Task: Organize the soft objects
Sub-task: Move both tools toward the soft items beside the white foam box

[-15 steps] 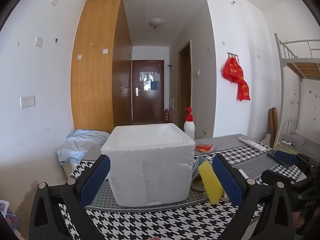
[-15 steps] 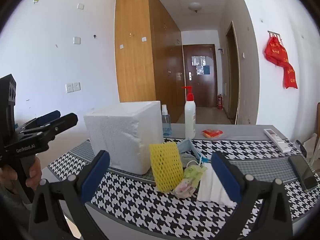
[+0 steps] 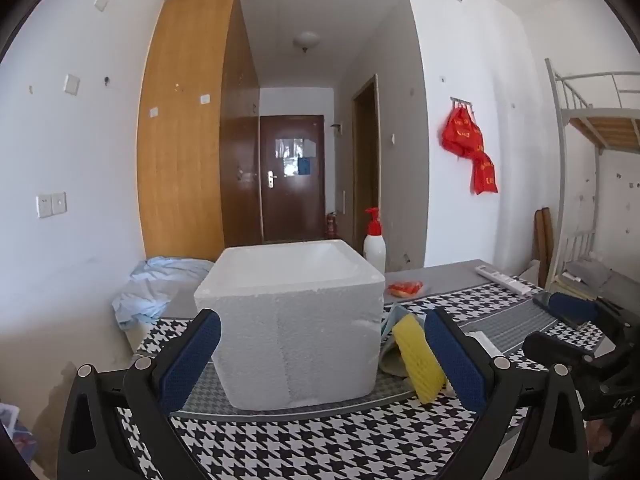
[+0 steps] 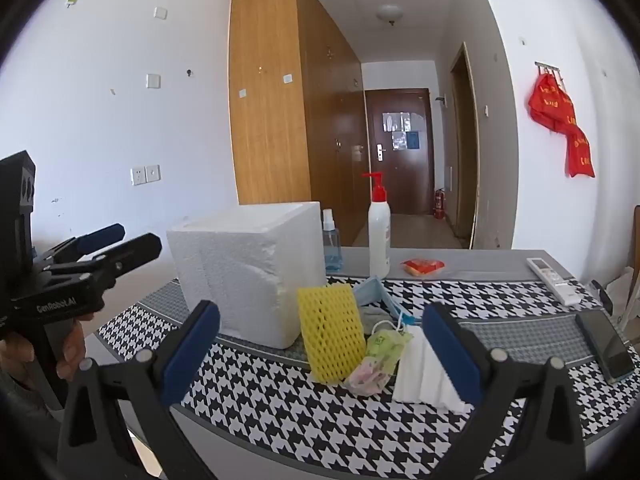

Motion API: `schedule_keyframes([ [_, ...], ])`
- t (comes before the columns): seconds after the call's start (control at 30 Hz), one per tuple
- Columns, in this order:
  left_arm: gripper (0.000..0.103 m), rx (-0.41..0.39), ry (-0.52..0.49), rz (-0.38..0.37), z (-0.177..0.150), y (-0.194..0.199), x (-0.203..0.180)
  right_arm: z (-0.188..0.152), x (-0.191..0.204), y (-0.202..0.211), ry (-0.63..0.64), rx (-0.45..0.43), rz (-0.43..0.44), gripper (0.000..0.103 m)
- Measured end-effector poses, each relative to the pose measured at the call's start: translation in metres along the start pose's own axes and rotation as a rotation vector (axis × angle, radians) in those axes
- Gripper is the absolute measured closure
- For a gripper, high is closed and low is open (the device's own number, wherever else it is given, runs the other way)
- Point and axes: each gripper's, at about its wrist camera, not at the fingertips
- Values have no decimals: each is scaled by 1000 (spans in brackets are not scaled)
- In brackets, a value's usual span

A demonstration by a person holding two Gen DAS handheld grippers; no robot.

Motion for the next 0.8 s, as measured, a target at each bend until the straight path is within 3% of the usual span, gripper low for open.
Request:
schedule_keyframes([
  [0.8,1,8,14,9,-4,-5,-1,0,-1,4,7,4,-15,1],
])
Point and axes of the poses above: each gripper's, at about its wrist camera, not at the fingertips, and y roughly against the way its jaws point, x to its left, z to its top, and after that the axes turned 14 degrees about y, right-handed
